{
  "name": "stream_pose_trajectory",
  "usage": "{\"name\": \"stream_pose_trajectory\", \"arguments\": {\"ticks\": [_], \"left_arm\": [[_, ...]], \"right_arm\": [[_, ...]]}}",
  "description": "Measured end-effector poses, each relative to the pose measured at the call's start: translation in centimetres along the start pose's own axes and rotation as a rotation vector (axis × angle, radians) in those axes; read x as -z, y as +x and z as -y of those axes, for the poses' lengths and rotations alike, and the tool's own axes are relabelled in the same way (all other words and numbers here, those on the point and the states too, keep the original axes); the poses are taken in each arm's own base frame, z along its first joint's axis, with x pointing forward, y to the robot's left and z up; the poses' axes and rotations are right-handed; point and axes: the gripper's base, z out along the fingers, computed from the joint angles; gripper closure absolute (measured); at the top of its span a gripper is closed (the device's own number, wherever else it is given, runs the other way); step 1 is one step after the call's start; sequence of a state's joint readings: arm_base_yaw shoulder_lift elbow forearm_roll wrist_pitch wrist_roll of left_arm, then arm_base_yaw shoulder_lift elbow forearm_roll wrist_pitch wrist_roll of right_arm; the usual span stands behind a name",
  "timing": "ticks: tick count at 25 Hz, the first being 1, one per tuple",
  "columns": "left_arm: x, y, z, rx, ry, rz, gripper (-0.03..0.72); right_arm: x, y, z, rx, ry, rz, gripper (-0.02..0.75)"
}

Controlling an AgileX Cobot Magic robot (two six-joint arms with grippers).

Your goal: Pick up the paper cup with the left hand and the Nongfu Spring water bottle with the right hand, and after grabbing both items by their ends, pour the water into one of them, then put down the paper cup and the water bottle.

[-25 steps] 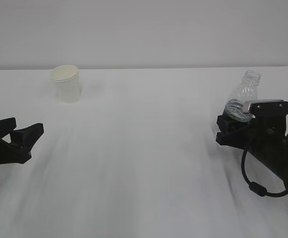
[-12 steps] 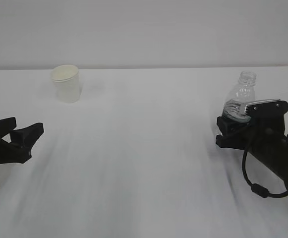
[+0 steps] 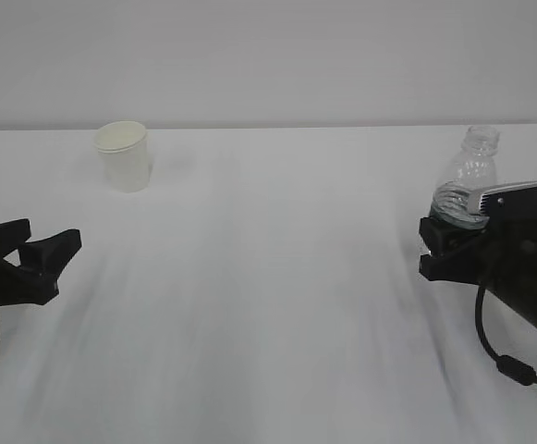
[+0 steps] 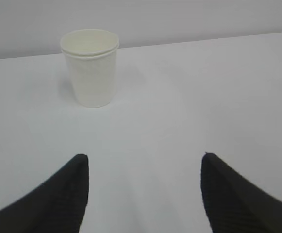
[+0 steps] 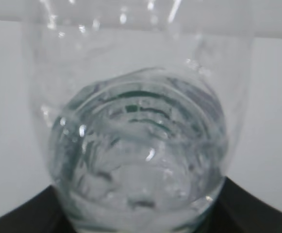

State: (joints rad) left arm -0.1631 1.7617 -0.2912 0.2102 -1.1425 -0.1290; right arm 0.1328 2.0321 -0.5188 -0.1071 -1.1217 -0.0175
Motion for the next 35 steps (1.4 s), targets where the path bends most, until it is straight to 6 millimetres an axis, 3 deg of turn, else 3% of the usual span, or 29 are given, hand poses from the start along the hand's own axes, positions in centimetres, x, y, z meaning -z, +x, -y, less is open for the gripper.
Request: {"name": "stream_pose_trajectory", "arguments": {"ticks": [6, 14, 24, 31, 35], "left_arm": [[-0.5, 0.5, 0.0, -0.002, 0.011, -0.017, 0.175], [-2.7, 0.3, -0.3, -0.012, 0.024, 0.002, 0.175], [-4.0, -0.8, -1.0, 0.005, -0.027, 0.055, 0.171], [-5.6, -2.1, -1.8, 0.025, -0.083, 0.121, 0.019], [-6.4, -2.8, -1.9, 0.019, -0.078, 0.150, -0.001]], "right_arm": [[2.3, -1.7, -0.1, 0.005, 0.003, 0.039, 0.330], [4.4, -3.2, -0.2, 0.013, 0.007, 0.050, 0.330], [4.9, -3.5, -0.3, 0.020, -0.002, 0.051, 0.330], [4.9, -3.5, -0.4, 0.027, -0.016, 0.052, 0.330], [4.9, -3.4, -0.5, 0.032, -0.028, 0.042, 0.330]]}}
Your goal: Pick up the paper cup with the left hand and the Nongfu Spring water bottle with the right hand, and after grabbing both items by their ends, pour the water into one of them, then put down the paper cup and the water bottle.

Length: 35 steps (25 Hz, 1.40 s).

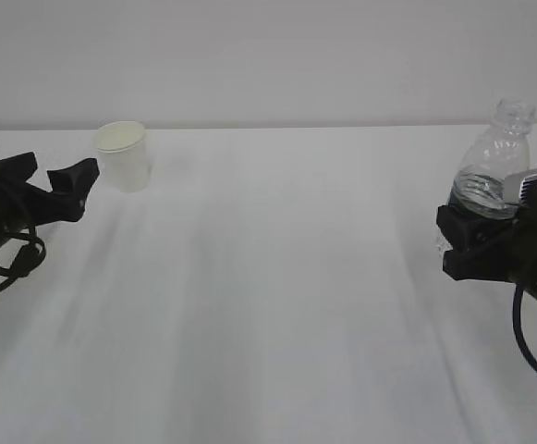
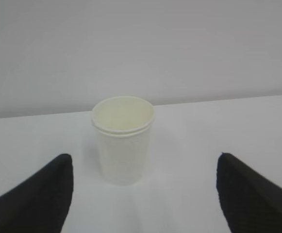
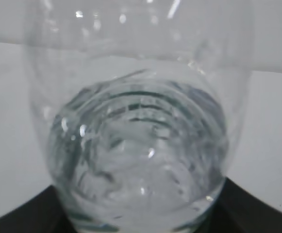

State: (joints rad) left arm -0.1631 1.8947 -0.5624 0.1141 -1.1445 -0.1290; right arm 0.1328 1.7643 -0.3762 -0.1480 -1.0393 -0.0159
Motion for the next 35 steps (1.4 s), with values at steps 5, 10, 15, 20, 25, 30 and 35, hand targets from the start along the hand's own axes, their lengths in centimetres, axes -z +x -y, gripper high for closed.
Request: {"name": "stream_pose_trajectory", "arguments": {"ticks": [5, 10, 15, 20, 25, 30, 35], "left_arm": [[-1.4, 0.2, -0.1, -0.002, 0.003, 0.010, -0.001], [-3.9, 2.3, -0.6, 0.001, 0.001, -0.014, -0.001], [-6.3, 4.7, -1.0, 0.003, -0.001, -0.039, 0.005], [-8.2, 6.1, -1.4, 0.007, -0.011, -0.035, 0.015], [-9.6, 7.4, -1.7, 0.007, -0.011, -0.033, 0.029], [-10.6, 7.2, -1.8, 0.006, -0.013, -0.007, 0.050], [-12.5, 6.3, -2.1, 0.006, -0.033, -0.031, 0.057]], "right_arm": [[0.0, 0.2, 0.0, -0.001, -0.003, -0.019, 0.330], [0.0, 0.2, -0.1, 0.001, -0.005, -0.020, 0.331], [0.0, 0.2, -0.1, 0.001, -0.005, -0.022, 0.332], [0.0, 0.2, -0.1, 0.002, -0.006, -0.022, 0.332], [0.0, 0.2, -0.1, 0.002, -0.006, -0.022, 0.332], [0.0, 0.2, -0.1, 0.002, -0.006, -0.022, 0.332], [0.0, 0.2, -0.1, 0.002, -0.006, -0.022, 0.332]]}}
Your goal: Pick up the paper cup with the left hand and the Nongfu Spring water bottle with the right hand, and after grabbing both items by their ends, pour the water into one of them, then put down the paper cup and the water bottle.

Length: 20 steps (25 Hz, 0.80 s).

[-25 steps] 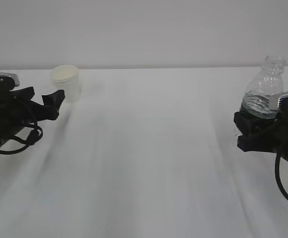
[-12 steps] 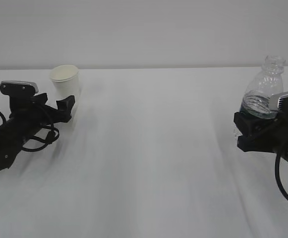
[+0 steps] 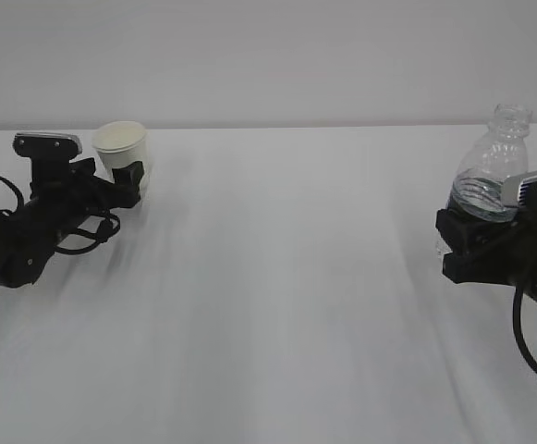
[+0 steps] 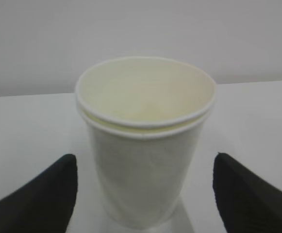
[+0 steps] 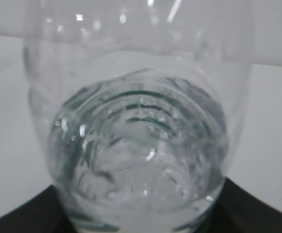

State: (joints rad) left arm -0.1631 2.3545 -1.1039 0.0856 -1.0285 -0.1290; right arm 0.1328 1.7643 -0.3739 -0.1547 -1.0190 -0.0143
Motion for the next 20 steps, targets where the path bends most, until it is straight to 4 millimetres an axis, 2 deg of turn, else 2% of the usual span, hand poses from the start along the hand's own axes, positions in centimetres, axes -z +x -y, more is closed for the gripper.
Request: {"name": "stream_pose_trajectory", "arguments": {"ticks": [7, 11, 17, 20], "left_arm": [[-0.5, -0.2, 0.0, -0.002, -0.004, -0.017, 0.057], [-0.5, -0.2, 0.1, -0.006, 0.017, 0.062, 0.057], [-0.4, 2.6, -0.1, -0.003, 0.024, 0.038, 0.005], [-0.4, 2.8, -0.1, 0.000, 0.020, 0.033, -0.001]], "right_arm": [[0.0, 0.0, 0.0, 0.000, 0.000, 0.000, 0.332], [0.0, 0.0, 0.0, 0.000, 0.000, 0.000, 0.332], [0.0, 0.0, 0.0, 0.000, 0.000, 0.001, 0.332], [0.0, 0.0, 0.0, 0.000, 0.000, 0.001, 0.332]]}}
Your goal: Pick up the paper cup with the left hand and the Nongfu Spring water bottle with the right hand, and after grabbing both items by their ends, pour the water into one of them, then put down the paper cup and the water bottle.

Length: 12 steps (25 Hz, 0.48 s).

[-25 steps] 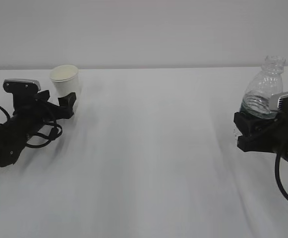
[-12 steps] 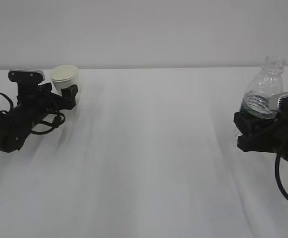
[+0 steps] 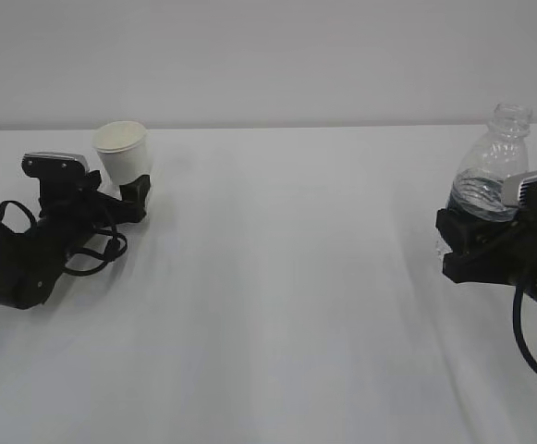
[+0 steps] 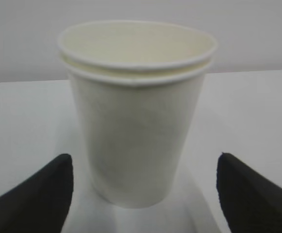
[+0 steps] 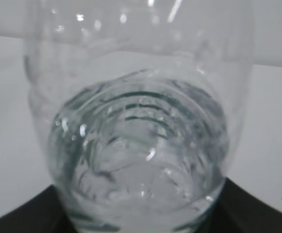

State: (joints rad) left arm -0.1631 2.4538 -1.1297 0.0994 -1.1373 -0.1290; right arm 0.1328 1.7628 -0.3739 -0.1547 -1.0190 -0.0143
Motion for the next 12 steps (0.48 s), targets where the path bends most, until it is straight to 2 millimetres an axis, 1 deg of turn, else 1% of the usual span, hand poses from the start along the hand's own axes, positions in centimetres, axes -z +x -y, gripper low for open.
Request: {"name": "stream_pose_trajectory", "arguments": {"ticks": [3, 8, 12], "left_arm": [[-0.3, -0.2, -0.2, 0.004, -0.011, 0.014, -0.001], [-1.6, -1.3, -0.5, -0.014, 0.005, 0.042, -0.002], [-2.2, -1.9, -0.4, -0.020, 0.011, 0.054, -0.002]], "right_arm": [[0.0, 0.0, 0.0, 0.000, 0.000, 0.000, 0.332], [0.0, 0.0, 0.0, 0.000, 0.000, 0.000, 0.332], [0.0, 0.0, 0.0, 0.000, 0.000, 0.000, 0.332]]}}
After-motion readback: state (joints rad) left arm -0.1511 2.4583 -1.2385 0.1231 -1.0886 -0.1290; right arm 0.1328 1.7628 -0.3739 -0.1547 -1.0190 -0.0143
